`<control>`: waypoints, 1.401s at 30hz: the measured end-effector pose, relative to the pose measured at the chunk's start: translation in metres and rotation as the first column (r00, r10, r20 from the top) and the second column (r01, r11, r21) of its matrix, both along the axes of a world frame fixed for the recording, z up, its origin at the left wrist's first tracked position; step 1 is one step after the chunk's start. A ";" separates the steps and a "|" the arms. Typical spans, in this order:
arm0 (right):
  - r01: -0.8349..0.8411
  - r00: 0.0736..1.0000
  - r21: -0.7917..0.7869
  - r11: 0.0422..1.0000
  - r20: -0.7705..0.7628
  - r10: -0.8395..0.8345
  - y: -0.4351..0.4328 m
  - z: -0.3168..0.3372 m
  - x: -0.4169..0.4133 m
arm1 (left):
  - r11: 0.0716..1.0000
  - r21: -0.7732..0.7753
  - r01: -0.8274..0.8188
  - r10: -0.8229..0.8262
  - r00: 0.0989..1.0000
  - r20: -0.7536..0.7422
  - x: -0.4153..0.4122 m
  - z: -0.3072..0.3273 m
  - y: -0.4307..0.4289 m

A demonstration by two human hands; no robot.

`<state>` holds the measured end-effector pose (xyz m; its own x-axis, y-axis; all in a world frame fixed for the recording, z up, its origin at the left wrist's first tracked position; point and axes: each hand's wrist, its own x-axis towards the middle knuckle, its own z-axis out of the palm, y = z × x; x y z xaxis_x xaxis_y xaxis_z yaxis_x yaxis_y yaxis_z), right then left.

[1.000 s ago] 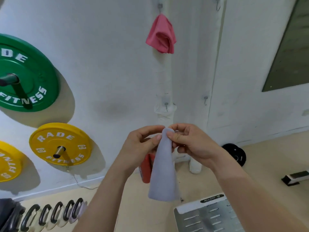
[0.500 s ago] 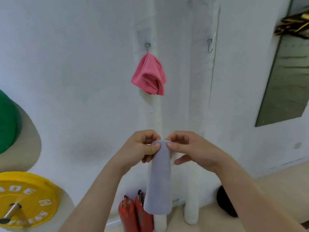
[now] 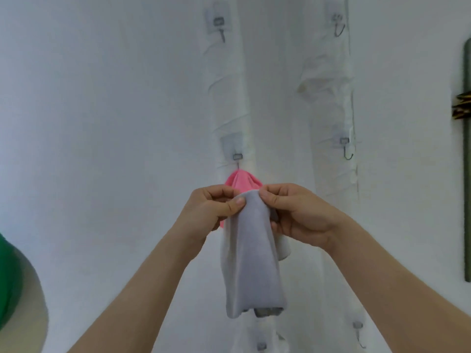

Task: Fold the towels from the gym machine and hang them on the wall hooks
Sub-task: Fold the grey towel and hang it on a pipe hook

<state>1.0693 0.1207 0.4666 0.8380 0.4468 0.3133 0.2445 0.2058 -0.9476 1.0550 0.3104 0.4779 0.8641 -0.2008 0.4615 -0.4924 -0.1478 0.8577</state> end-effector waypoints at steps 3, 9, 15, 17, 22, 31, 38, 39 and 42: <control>0.019 0.999 0.014 1.000 0.050 -0.019 0.015 0.041 0.037 | 0.996 0.000 -0.093 0.092 0.985 0.149 0.037 0.038 0.014; 0.117 0.974 0.109 0.987 0.179 -0.136 0.045 0.143 0.091 | 0.998 -0.037 0.044 -0.028 0.935 0.353 0.107 0.126 0.032; 0.125 0.945 0.275 0.953 0.259 -0.199 0.062 0.236 0.129 | 0.995 -0.104 0.011 0.047 0.841 0.539 0.159 0.224 0.029; 0.165 0.925 0.337 0.927 0.273 -0.264 0.062 0.264 0.137 | 0.995 -0.104 0.006 0.059 0.792 0.608 0.171 0.254 0.025; 0.320 0.821 0.451 0.833 0.306 -0.482 0.059 0.325 0.160 | 0.996 -0.072 -0.055 0.091 0.648 0.756 0.194 0.321 0.010; 0.595 0.501 0.348 0.725 0.544 -0.673 0.049 0.322 0.187 | 0.838 -0.019 -0.545 0.173 0.233 0.957 0.220 0.316 0.009; 0.620 0.229 0.405 0.672 0.726 -0.649 0.055 0.299 0.189 | 0.761 -0.055 -0.646 0.207 0.161 0.965 0.229 0.298 0.009; 0.628 0.190 0.405 0.665 0.748 -0.636 0.057 0.295 0.188 | 0.743 -0.079 -0.665 0.222 0.133 0.966 0.228 0.295 0.007; 0.724 0.038 0.390 0.569 0.801 -0.598 0.061 0.277 0.188 | 0.686 -0.133 -0.715 0.250 0.060 0.967 0.226 0.287 0.008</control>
<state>1.2571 0.1822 0.7436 0.1399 -0.0698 0.9877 0.8110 -0.5642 -0.1547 1.2814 0.3182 0.7649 -0.1261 -0.2376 0.9632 -0.5207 -0.8106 -0.2681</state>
